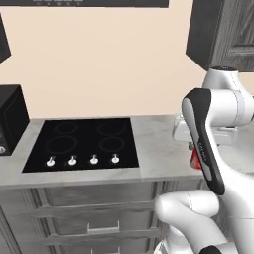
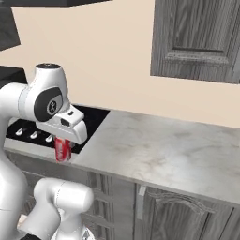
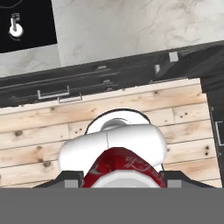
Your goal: Four empty soda cans are scattered around the kitchen. Gather all the cans and cluster them next to the stove for recycling.
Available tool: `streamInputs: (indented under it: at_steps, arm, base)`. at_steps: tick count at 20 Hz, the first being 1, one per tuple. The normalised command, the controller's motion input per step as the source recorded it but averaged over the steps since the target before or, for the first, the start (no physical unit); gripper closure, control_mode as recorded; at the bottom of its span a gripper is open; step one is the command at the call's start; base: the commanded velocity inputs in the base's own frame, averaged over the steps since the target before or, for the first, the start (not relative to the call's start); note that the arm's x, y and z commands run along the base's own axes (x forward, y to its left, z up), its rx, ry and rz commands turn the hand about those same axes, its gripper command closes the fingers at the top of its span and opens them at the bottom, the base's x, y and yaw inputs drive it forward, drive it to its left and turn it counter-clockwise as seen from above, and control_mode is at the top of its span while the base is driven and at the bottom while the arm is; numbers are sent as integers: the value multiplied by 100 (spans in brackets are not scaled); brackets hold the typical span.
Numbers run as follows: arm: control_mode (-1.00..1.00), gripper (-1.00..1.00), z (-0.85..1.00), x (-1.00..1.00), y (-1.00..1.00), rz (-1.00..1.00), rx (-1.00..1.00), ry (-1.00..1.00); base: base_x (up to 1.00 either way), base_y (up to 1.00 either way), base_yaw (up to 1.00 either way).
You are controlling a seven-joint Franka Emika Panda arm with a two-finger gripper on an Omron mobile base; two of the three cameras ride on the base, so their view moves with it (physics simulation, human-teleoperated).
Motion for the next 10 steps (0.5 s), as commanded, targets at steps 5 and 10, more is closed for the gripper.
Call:
streamInputs:
  at_steps: [5,10]
  arm:
    - [100,100,0,0,0,0,0,0]
    - [-100,100,-16,26,0,0,0,0]
  base:
    - [39,-3,0]
    - [5,0,0]
